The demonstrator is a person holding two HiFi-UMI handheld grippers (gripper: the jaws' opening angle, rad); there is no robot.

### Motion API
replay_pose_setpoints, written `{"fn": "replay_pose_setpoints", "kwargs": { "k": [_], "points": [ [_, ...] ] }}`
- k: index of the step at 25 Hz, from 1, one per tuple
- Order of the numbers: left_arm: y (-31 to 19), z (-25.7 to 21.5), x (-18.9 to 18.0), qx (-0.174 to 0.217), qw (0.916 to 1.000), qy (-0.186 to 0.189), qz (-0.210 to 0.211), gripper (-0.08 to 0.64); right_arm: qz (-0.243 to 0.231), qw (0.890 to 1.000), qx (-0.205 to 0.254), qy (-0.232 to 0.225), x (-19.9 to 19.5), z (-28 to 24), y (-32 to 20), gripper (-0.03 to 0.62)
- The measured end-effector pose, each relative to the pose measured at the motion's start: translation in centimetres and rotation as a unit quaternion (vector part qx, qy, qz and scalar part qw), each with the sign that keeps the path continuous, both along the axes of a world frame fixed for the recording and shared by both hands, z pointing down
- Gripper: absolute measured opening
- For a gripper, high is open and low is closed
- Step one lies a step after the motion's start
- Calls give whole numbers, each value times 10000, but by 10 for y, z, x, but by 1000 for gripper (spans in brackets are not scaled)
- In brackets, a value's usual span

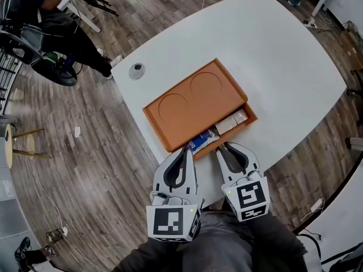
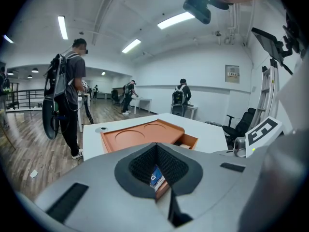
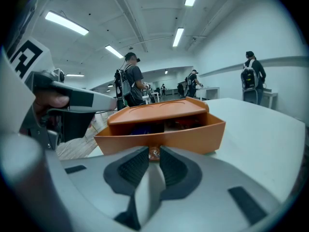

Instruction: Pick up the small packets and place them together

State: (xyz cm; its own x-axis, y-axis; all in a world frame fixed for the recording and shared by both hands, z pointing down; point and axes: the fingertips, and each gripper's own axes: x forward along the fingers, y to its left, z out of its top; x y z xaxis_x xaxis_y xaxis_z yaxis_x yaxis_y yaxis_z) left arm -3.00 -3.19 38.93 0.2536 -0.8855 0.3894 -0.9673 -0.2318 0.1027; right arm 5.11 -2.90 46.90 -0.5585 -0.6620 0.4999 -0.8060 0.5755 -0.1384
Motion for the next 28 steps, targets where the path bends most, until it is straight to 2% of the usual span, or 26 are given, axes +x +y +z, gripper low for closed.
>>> {"fn": "replay_pose_setpoints", "kwargs": {
  "k": [19,28],
  "points": [
    [25,4,38,-8,9990,-17,441,-3,279,9996,19,3,33,3,34,75],
    [22,13,28,-86,9995,-43,292,-3,297,9995,34,21,34,4,34,75]
  ]
}}
